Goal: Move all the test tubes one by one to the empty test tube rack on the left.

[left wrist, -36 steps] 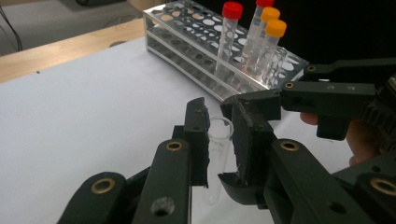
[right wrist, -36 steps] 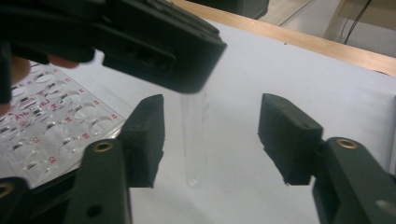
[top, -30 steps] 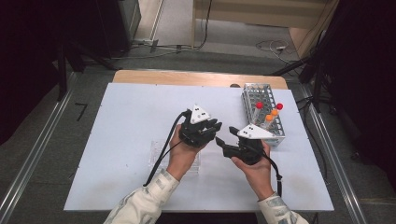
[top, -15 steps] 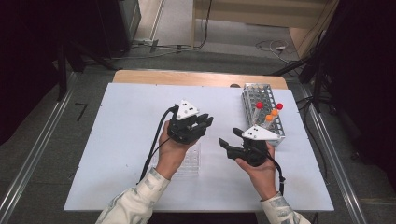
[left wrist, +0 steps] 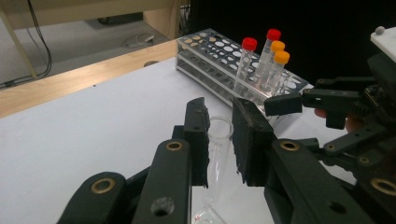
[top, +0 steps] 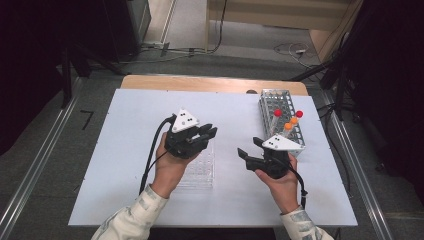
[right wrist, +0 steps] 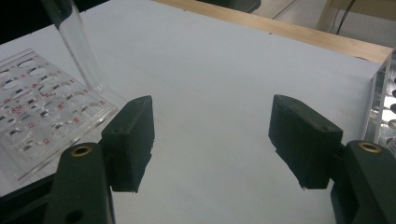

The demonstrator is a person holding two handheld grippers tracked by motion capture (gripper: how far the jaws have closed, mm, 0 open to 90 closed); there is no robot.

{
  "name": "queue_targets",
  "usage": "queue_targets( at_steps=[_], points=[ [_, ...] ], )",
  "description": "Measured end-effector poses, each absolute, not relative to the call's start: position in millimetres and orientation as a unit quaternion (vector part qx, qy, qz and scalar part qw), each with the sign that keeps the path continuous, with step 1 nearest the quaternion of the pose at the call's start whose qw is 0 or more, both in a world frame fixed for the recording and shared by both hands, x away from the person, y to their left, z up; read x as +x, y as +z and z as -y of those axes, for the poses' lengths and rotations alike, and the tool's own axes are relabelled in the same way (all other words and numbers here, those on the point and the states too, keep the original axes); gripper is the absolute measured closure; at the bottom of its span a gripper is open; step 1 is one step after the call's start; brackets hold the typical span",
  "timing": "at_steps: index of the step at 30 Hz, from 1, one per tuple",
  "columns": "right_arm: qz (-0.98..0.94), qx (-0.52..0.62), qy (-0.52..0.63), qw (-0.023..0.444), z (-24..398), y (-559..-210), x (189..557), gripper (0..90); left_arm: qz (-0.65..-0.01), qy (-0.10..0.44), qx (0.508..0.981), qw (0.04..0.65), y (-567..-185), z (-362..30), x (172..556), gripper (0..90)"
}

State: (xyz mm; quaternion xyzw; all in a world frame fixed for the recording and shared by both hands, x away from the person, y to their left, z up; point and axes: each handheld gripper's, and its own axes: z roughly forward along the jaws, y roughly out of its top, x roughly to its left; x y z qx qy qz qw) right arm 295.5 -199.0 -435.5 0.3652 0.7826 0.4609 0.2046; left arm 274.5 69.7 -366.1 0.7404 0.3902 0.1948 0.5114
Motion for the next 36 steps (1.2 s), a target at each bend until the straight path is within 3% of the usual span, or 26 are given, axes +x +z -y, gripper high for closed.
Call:
queue_targets(
  at_steps=[36],
  points=[
    [-0.783,0.367,0.461,0.198,198.6,-436.4,295.8,28.3,-0.386,0.212,0.774,0.456,-411.5,-58.0,264.3,76.6]
  ],
)
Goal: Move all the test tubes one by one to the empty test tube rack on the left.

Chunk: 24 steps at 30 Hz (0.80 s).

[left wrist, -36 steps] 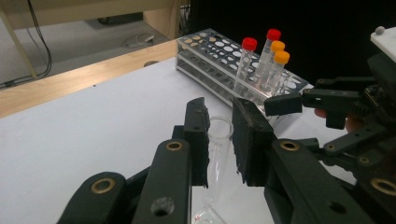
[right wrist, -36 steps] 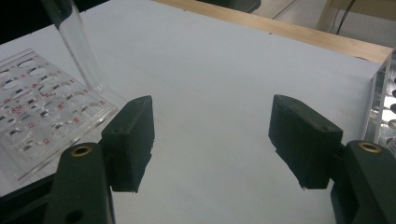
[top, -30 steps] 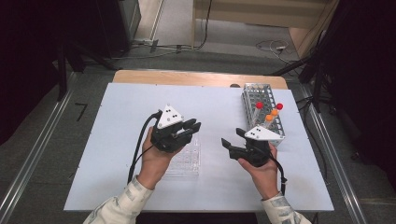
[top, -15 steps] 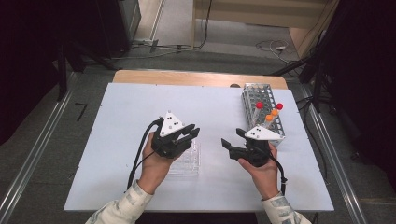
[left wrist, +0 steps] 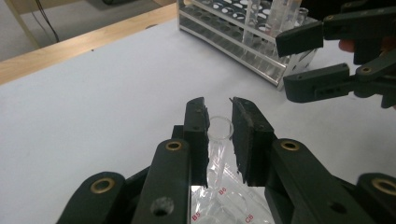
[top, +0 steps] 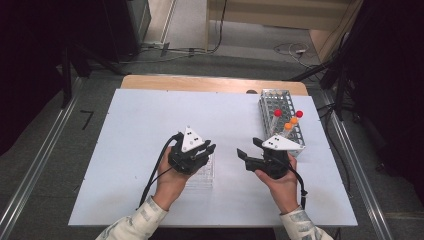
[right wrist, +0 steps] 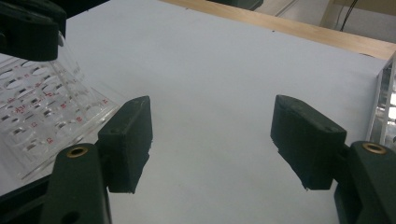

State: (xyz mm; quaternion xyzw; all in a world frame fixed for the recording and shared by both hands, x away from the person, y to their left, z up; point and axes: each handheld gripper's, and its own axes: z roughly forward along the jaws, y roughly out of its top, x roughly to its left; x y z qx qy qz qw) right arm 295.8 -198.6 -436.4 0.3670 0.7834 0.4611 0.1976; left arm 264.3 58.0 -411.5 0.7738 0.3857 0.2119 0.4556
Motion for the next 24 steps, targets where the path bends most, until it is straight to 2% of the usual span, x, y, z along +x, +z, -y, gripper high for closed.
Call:
queue_targets(
  at_steps=[9,13,16,19,20,22,24],
  points=[
    [-0.784,0.368,0.460,0.197,198.7,-437.0,295.4,28.2,-0.395,0.195,0.779,0.446,-421.9,-58.5,266.8,75.4],
    [-0.784,0.368,0.459,0.197,198.6,-437.2,295.4,28.0,-0.398,0.186,0.773,0.457,-420.7,-60.1,266.9,66.5],
    [-0.784,0.368,0.460,0.198,199.0,-437.1,295.3,27.9,-0.404,0.182,0.766,0.466,-418.6,-62.2,266.8,53.1],
    [-0.783,0.368,0.460,0.199,199.8,-436.8,294.9,27.7,-0.424,0.188,0.753,0.467,-416.3,-66.1,267.8,28.8],
    [-0.783,0.368,0.460,0.199,200.2,-436.7,294.7,27.6,-0.430,0.188,0.749,0.467,-415.6,-68.4,268.5,24.0],
    [-0.783,0.368,0.460,0.200,201.2,-436.5,294.5,27.5,-0.441,0.188,0.742,0.468,-414.2,-73.3,269.9,17.2],
    [-0.782,0.368,0.461,0.199,202.2,-436.2,294.3,27.5,-0.450,0.188,0.735,0.471,-413.5,-78.0,270.6,15.3]
  ],
)
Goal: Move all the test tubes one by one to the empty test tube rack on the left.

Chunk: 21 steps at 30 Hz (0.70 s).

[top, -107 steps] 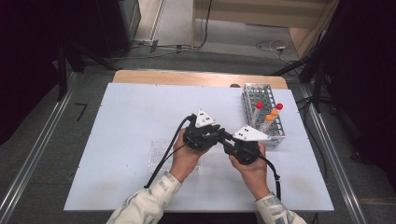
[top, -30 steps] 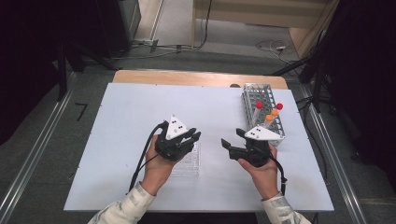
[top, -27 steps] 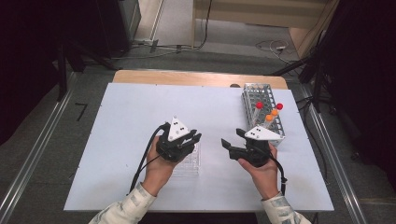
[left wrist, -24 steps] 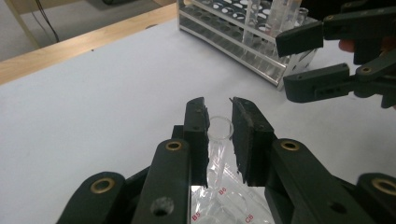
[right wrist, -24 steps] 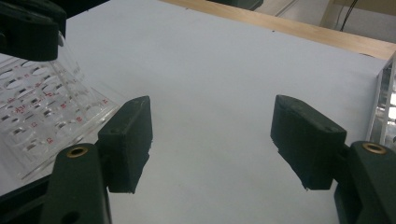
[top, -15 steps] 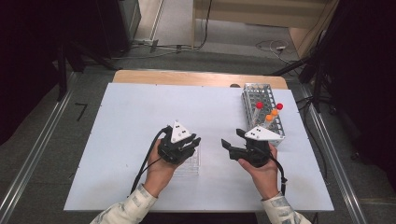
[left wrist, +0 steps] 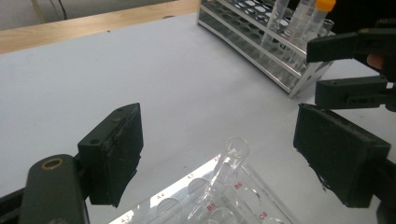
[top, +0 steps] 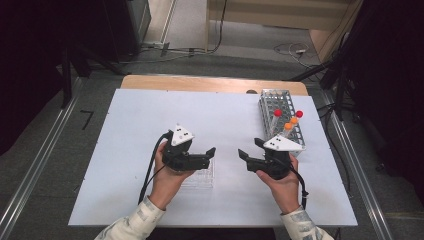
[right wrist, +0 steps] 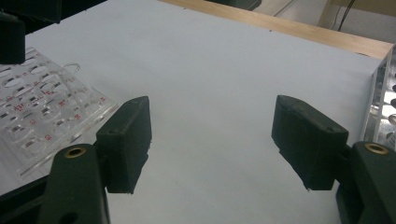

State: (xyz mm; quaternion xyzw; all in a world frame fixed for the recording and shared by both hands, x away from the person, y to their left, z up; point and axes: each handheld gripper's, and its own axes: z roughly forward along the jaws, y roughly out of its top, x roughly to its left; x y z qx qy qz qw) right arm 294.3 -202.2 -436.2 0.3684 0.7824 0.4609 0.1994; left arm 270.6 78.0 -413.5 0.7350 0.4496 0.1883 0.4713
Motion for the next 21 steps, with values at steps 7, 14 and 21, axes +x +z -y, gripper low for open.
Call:
queue_targets(
  at_steps=[7,14,21],
  points=[
    [-0.781,0.369,0.461,0.204,205.9,-434.6,292.0,27.4,-0.464,0.193,0.724,0.472,-413.7,-95.0,272.6,11.1],
    [-0.769,0.383,0.464,0.217,229.3,-430.3,284.5,27.3,-0.489,0.212,0.701,0.473,-414.5,-120.2,272.6,11.1],
    [-0.756,0.402,0.464,0.229,250.1,-428.6,285.0,27.2,-0.503,0.218,0.687,0.477,-412.4,-137.1,272.0,11.2]
  ],
)
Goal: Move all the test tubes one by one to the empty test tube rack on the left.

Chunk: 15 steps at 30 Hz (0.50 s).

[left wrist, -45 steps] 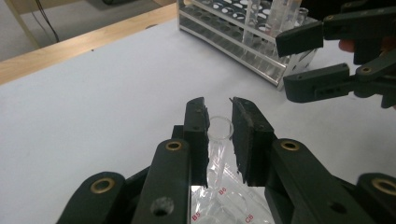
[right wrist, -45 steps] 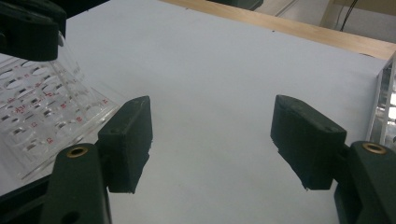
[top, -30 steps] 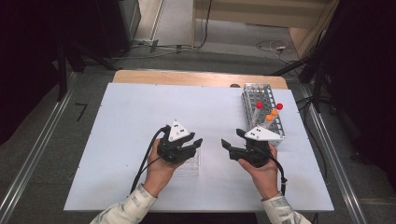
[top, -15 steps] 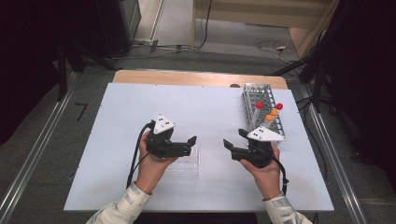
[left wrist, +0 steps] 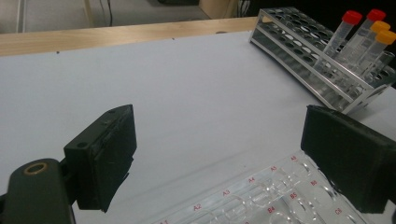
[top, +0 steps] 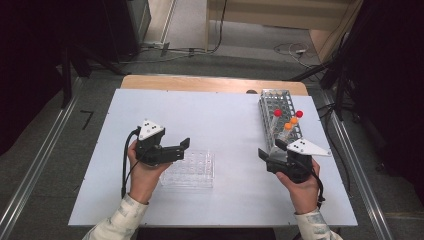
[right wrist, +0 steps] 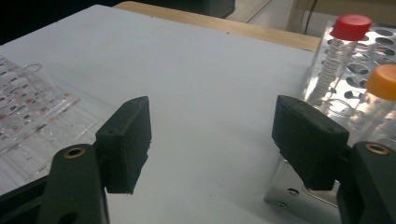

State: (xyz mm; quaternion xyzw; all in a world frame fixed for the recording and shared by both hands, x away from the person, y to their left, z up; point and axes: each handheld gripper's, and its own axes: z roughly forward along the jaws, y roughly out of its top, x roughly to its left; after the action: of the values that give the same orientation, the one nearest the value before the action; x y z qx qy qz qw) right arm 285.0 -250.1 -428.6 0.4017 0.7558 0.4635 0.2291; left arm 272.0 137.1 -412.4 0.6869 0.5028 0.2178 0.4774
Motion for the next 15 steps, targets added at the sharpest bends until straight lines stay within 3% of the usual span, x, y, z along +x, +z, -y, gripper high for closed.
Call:
queue_targets(
  at_steps=[15],
  points=[
    [-0.736,0.440,0.447,0.253,275.4,-433.5,295.5,31.0,-0.501,0.220,0.689,0.475,-413.6,-136.0,271.5,12.5]
  ],
)
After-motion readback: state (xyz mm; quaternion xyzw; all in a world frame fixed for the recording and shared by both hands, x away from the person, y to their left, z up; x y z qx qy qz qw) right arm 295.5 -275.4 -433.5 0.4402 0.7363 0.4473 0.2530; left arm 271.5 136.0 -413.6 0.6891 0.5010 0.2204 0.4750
